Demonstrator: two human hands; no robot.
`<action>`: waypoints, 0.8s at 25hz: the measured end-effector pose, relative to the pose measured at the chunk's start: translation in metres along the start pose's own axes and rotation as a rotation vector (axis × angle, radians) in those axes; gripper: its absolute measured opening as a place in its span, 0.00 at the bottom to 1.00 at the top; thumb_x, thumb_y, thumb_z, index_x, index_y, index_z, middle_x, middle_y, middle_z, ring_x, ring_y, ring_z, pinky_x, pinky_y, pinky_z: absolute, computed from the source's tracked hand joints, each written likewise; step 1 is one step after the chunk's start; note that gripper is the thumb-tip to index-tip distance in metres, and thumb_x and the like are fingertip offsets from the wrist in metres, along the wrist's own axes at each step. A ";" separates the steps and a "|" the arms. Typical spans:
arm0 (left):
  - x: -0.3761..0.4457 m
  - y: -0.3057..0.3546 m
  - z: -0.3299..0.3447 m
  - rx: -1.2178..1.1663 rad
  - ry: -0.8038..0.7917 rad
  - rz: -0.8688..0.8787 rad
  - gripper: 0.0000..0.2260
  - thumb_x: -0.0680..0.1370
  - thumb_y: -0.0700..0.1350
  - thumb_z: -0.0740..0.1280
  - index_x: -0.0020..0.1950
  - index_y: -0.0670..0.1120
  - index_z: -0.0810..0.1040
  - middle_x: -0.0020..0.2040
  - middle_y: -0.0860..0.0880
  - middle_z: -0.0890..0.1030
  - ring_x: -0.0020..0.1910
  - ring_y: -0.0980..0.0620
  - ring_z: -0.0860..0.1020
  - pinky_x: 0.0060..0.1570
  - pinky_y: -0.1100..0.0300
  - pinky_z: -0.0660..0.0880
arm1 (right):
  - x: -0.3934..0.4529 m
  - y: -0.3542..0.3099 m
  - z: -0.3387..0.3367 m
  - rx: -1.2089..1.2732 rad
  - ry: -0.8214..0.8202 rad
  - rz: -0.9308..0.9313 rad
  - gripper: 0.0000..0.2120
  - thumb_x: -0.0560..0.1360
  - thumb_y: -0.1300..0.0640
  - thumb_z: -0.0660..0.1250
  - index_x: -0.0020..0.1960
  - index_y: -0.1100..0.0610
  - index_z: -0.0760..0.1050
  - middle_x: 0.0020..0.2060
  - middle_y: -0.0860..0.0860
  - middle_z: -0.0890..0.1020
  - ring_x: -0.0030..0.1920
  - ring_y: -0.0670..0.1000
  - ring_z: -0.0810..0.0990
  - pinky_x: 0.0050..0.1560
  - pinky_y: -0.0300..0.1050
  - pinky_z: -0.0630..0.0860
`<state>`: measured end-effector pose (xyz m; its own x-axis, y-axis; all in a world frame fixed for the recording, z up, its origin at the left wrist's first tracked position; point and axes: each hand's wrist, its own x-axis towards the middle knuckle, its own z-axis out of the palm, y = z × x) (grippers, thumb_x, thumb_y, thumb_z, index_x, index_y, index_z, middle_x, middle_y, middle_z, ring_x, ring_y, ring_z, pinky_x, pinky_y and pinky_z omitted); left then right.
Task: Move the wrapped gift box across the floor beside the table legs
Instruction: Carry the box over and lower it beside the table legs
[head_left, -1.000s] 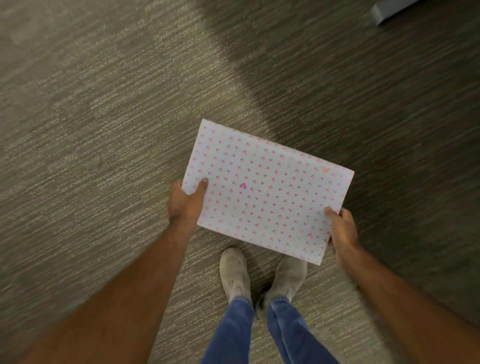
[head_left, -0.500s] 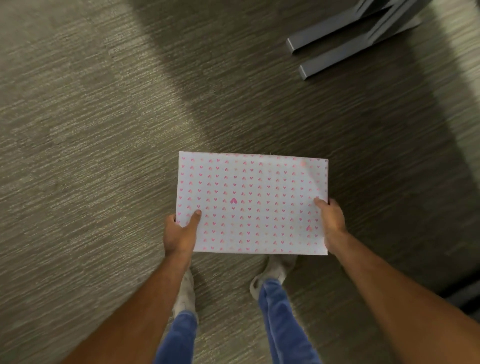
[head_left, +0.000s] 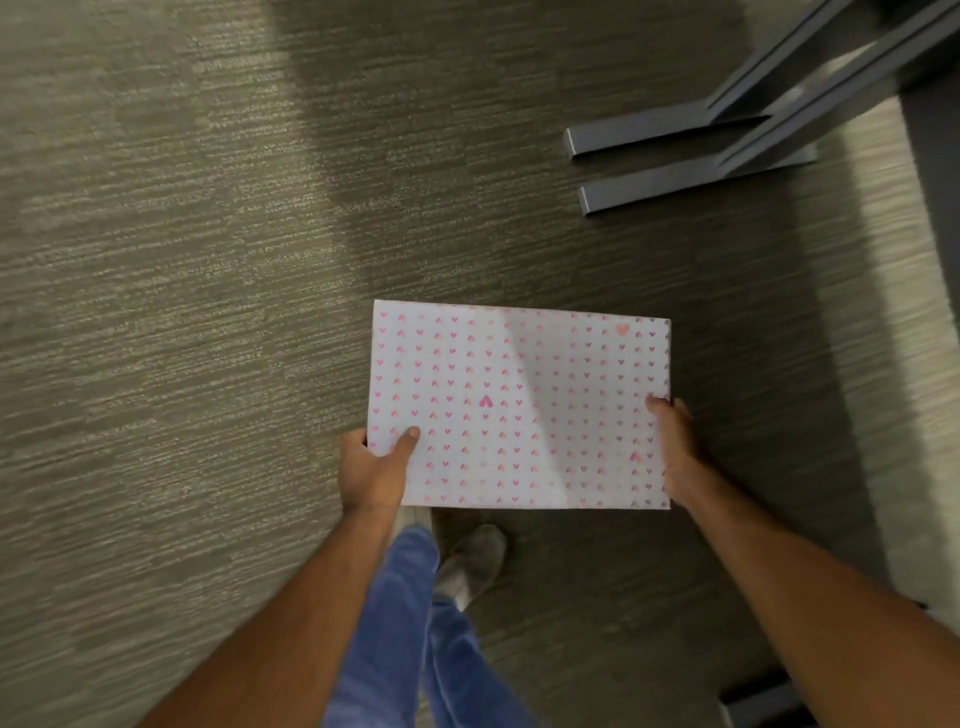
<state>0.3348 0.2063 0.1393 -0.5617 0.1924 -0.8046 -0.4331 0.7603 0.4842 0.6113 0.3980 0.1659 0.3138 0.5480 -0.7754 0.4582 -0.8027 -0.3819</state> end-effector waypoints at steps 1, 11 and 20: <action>0.004 0.005 0.010 -0.001 -0.011 -0.004 0.24 0.75 0.49 0.78 0.64 0.41 0.74 0.55 0.46 0.82 0.47 0.47 0.83 0.41 0.57 0.80 | 0.011 -0.008 -0.003 -0.004 0.006 0.001 0.22 0.83 0.43 0.61 0.75 0.48 0.69 0.65 0.58 0.81 0.61 0.62 0.80 0.65 0.68 0.75; 0.045 0.028 0.113 0.004 -0.072 0.009 0.21 0.75 0.48 0.78 0.61 0.46 0.74 0.53 0.49 0.82 0.45 0.56 0.81 0.37 0.63 0.77 | 0.137 -0.062 -0.025 -0.033 0.078 0.003 0.23 0.80 0.40 0.62 0.71 0.50 0.74 0.61 0.57 0.83 0.56 0.60 0.82 0.47 0.54 0.75; 0.092 0.022 0.235 -0.065 -0.237 0.038 0.19 0.79 0.49 0.74 0.66 0.46 0.73 0.63 0.49 0.82 0.59 0.48 0.82 0.52 0.47 0.85 | 0.268 -0.083 -0.042 0.015 0.267 -0.055 0.24 0.76 0.34 0.62 0.64 0.48 0.77 0.49 0.51 0.84 0.49 0.55 0.82 0.40 0.49 0.70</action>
<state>0.4400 0.3865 -0.0048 -0.4009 0.3655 -0.8400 -0.4636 0.7100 0.5302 0.6922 0.6211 0.0106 0.4979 0.6318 -0.5940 0.4688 -0.7724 -0.4286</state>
